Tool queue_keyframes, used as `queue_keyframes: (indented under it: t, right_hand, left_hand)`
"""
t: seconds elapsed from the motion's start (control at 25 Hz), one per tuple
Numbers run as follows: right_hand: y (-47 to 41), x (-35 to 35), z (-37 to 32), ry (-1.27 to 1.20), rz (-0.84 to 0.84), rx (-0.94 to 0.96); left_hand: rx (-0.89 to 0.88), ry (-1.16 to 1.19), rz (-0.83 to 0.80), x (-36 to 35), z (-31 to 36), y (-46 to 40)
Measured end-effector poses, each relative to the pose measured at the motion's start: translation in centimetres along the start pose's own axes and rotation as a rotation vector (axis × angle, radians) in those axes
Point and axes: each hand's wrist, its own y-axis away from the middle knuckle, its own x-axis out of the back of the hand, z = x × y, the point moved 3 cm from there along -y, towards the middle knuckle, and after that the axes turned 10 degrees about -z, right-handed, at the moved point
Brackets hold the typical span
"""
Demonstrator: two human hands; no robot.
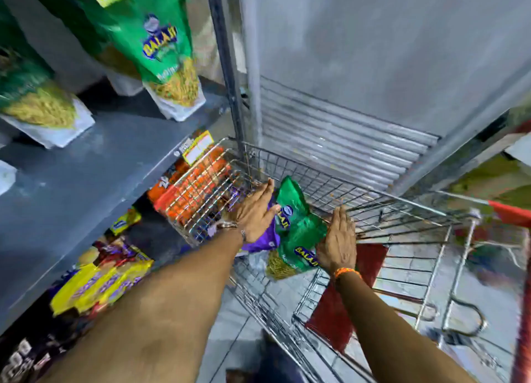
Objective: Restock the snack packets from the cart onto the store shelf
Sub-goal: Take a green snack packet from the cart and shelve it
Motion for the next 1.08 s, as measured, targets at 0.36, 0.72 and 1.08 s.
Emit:
queue_keyframes:
  t: [0.36, 0.72, 1.08]
  right_hand:
    - [-2.1, -4.2, 5.3, 0.003, -0.198, -0.2]
    - [-2.1, -1.5, 5.3, -0.182, -0.08, -0.095]
    - [-4.9, 7.8, -0.7, -1.162, 0.163, 0.073]
  left_hand:
    - [0.088, 0.15, -0.296, -9.3, 2.6, -6.4]
    - [0.143, 0.266, -0.372, -8.6, 2.1, -6.7]
    - [0.132, 1.118, -0.157, 0.7, 1.2, -2.5]
